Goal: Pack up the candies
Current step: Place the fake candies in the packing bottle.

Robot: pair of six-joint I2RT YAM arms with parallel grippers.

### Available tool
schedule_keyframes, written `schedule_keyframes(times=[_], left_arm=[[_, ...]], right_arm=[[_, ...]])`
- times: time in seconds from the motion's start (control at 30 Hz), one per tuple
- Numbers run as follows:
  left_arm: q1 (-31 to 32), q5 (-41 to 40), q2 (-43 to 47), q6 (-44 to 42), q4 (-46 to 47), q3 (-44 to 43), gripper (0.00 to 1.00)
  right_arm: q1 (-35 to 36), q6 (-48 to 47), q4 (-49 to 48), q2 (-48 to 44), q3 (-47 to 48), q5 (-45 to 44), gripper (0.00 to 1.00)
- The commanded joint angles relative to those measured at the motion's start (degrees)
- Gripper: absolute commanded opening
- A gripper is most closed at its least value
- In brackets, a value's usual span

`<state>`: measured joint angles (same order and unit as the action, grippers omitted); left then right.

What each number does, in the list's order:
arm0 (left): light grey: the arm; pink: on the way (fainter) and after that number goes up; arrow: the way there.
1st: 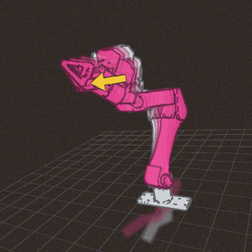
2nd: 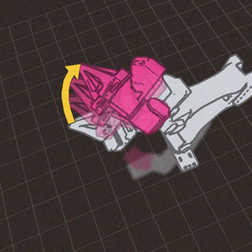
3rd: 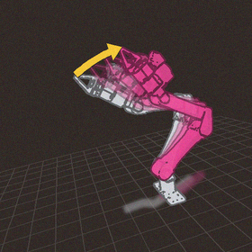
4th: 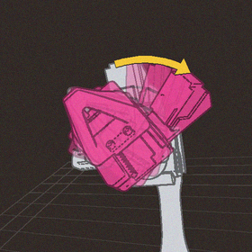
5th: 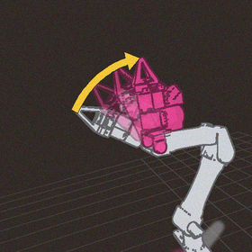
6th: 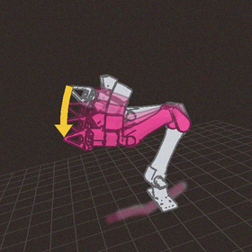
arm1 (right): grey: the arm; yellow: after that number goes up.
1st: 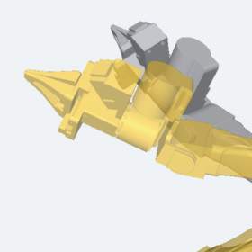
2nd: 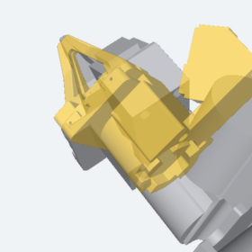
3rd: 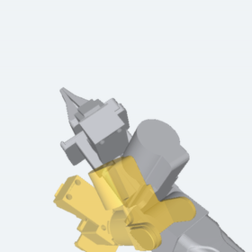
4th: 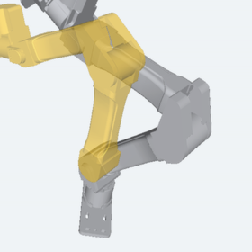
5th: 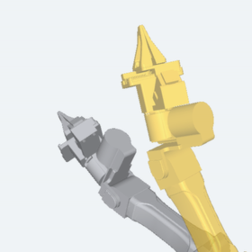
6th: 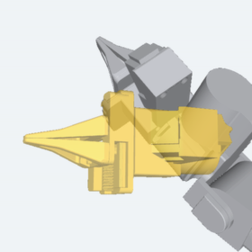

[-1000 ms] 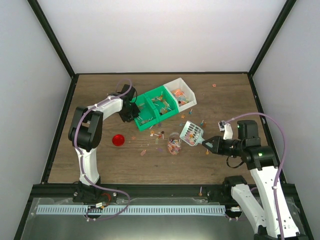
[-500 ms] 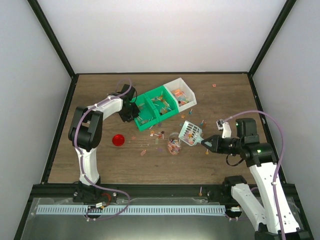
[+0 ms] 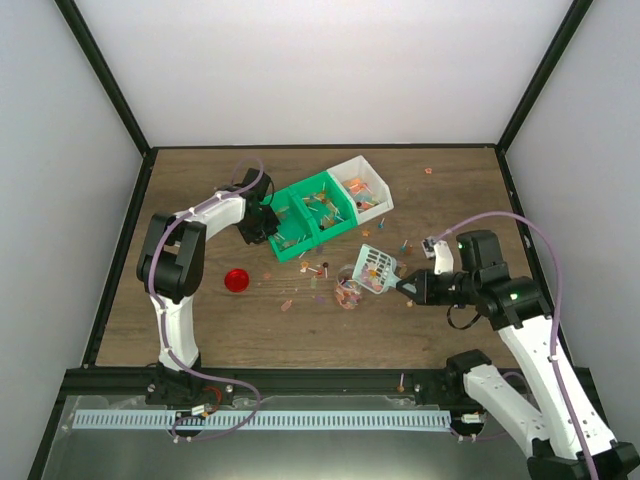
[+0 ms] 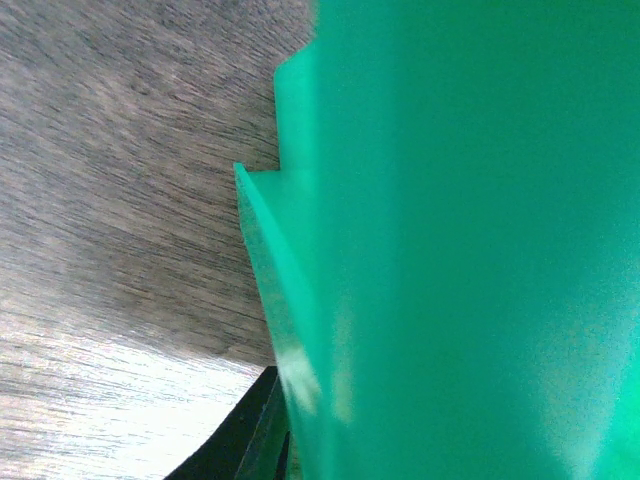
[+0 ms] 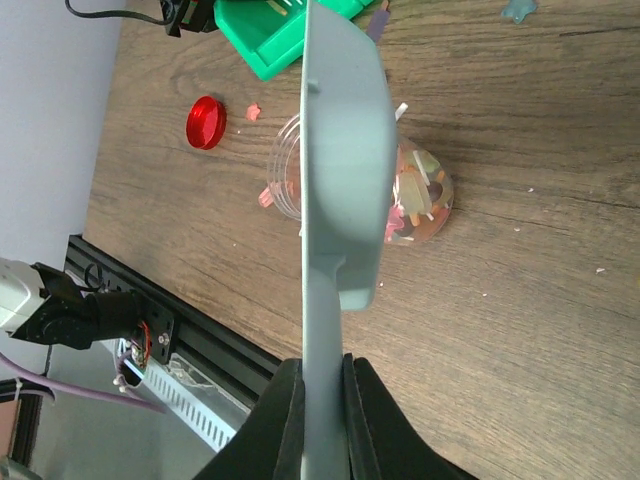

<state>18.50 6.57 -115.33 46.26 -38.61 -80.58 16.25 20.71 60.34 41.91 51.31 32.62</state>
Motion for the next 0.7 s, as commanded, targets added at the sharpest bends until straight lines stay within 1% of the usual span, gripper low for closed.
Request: schedule_keyframes(times=[0.0,0.33,0.67], left_arm=[[-0.15,0.29,-0.65,-0.47,-2.00,-1.16,0.20],[-0.31,0.46,-0.95,-0.64,-2.01,-1.08,0.20],[-0.50,0.55,-0.91,-0.63,-1.91,-1.12,0.20]], right_arm=[[2.61,1.75,-1.18,0.37,3.41,-4.47,0.01],[4.11,0.93,0.49,1.82,5.51,-8.28,0.01],[6.30,1.55,1.56,3.03,7.02,-9.72,0.01]])
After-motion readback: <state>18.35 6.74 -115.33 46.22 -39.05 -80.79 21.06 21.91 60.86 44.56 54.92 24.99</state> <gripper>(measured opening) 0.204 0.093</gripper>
